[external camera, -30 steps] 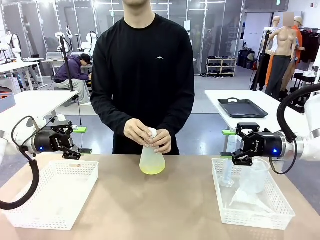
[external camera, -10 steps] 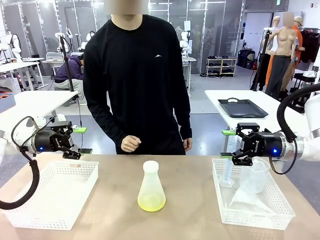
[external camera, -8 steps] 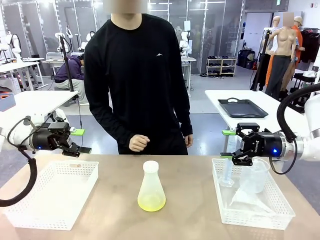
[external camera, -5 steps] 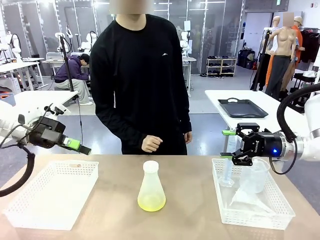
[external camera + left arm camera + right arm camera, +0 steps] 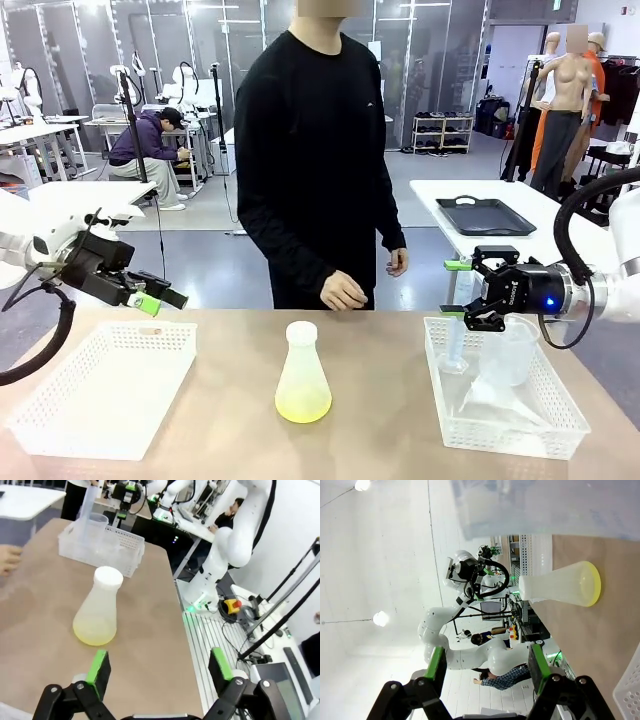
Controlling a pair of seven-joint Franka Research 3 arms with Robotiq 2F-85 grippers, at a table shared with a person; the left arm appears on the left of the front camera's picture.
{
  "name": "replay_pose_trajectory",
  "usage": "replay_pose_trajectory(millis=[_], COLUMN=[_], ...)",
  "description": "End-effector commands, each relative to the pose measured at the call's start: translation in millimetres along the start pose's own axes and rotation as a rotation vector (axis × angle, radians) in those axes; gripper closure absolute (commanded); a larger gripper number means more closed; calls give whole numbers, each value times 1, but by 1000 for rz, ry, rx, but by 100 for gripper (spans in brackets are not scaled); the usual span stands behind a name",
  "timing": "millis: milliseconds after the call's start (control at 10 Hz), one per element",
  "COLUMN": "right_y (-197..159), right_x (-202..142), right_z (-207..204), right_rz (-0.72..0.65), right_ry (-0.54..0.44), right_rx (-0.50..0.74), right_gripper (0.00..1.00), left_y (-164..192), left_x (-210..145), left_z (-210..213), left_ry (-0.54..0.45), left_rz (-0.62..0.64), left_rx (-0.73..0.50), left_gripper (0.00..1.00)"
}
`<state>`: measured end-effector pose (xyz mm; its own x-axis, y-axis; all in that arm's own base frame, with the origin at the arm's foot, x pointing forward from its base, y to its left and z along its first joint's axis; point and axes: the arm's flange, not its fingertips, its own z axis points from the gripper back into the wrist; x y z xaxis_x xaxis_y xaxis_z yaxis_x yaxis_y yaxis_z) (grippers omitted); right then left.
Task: Prepare the solutions needed for the experiment.
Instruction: When the human places the Big flask in the center of the table, pick up the Big flask and place it in the left Organizing basket.
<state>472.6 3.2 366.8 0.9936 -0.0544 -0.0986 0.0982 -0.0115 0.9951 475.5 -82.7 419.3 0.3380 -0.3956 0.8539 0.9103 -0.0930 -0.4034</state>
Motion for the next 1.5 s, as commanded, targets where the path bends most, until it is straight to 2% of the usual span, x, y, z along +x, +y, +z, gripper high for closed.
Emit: replay_pose_trajectory(millis=[0, 200, 300, 400, 500, 600, 700, 800, 900, 1000, 1300, 1400], right_y=[1, 1, 1, 1, 1, 1, 1, 1, 1, 1, 1, 1], right_x=[0, 0, 0, 0, 0, 0, 0, 0, 0, 0, 0, 0], right_z=[-1, -1, -1, -1, -1, -1, -1, -1, -1, -1, -1, -1], right_rz=[3, 3, 3, 3, 3, 3, 3, 3, 3, 3, 3, 3], right_ry=[2, 2, 2, 2, 2, 2, 2, 2, 2, 2, 2, 2], right_rx=[-2, -2, -2, -2, -2, -2, -2, -2, -2, -2, -2, -2], right_gripper=[17, 17, 17, 17, 17, 17, 17, 17, 17, 17, 17, 17], left_y=[-1, 1, 3, 4, 19, 29, 36, 45, 52, 29, 29, 39], left_x=[2, -2, 13, 28, 36, 42, 44, 45, 45, 49, 49, 46], left_z=[3, 1, -22, -28, -25, -28, -34, -39, -42, -42, -42, -43], left_ry=[-10, -2, -180, -222, -195, -218, -160, -167, -218, -170, -170, -177], left_rz=[45, 26, -314, -505, -636, -618, -724, -783, -758, -718, -718, -737], left_rx=[-18, -1, -108, -102, -88, -199, -167, -173, -166, -125, -125, -135], left_gripper=[0, 0, 0, 0, 0, 0, 0, 0, 0, 0, 0, 0])
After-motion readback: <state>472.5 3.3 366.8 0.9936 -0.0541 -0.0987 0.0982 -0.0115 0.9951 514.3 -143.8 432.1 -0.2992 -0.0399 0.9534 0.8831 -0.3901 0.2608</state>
